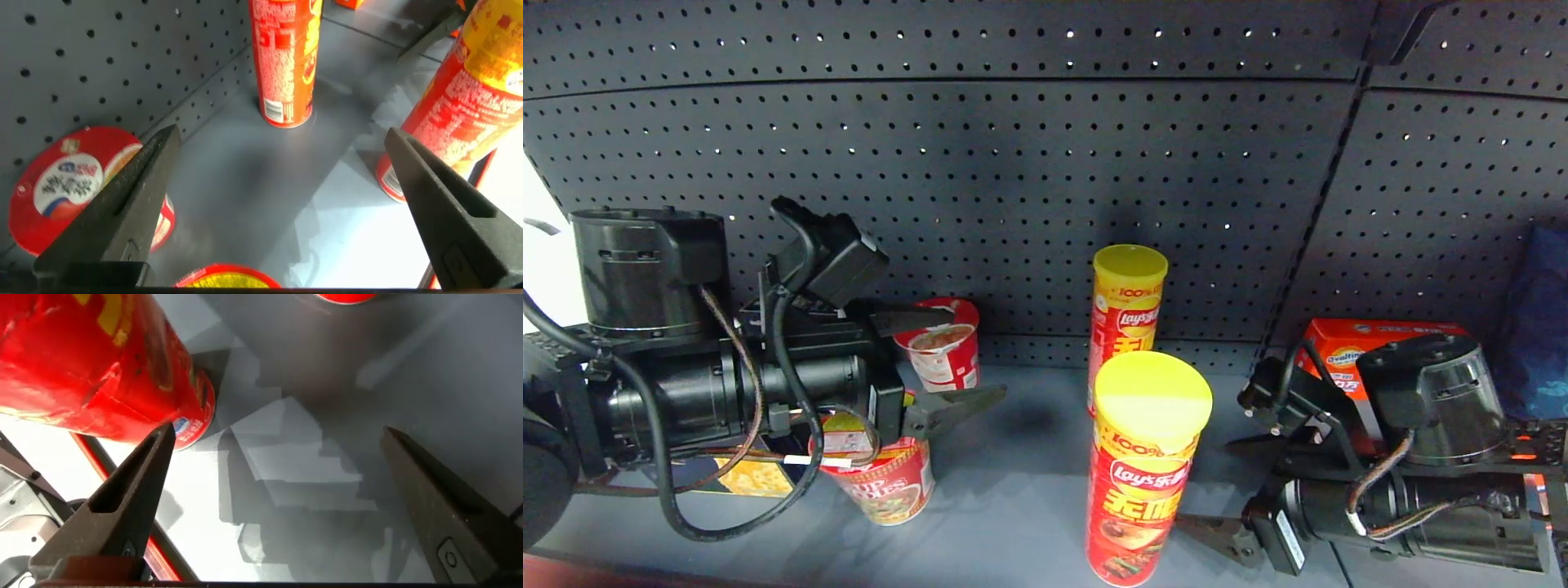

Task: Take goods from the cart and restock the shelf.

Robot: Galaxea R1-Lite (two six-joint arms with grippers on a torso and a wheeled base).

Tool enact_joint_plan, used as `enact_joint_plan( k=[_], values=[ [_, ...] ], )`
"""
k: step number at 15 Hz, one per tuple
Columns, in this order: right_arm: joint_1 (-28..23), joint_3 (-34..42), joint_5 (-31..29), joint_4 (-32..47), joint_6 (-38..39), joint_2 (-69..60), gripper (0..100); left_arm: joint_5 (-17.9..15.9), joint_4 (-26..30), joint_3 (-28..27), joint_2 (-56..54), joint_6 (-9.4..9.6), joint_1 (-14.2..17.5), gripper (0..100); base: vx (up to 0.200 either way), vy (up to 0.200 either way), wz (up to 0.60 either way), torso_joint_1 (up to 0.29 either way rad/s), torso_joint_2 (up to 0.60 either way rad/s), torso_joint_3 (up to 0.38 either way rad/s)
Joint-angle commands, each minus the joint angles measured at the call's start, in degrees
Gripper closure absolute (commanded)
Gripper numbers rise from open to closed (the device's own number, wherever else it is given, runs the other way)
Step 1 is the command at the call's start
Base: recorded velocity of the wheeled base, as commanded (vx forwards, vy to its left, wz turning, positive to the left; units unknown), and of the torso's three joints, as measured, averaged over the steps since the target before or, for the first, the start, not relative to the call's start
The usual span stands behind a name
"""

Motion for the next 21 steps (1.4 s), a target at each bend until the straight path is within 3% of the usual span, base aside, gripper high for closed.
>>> enact_joint_plan(
  k=[1,7,9,21],
  values=[
    [0.0,0.2,-0.3,-0.1,0.1,-2.9,0,0.0,0.0,0.9,-1.3,-0.01,0.0,0,0.000,0.000,0.00,0.000,0.00,0.000],
    [-0.2,4.2,-1.7,-3.9,0.7,-17.3,0,0.3,0.5,6.6,-9.9,-0.27,0.1,0,0.000,0.000,0.00,0.000,0.00,0.000],
    [-0.5,4.7,-5.8,-4.0,1.4,-17.3,0,0.3,0.5,6.7,-10.1,-0.27,0.1,0,0.000,0.000,0.00,0.000,0.00,0.000],
    [-0.5,6.1,-5.4,-5.4,1.1,-17.6,0,0.1,0.3,6.7,-10.0,-1.42,0.0,0,0.000,0.000,-0.05,0.001,0.00,-0.001]
  ],
)
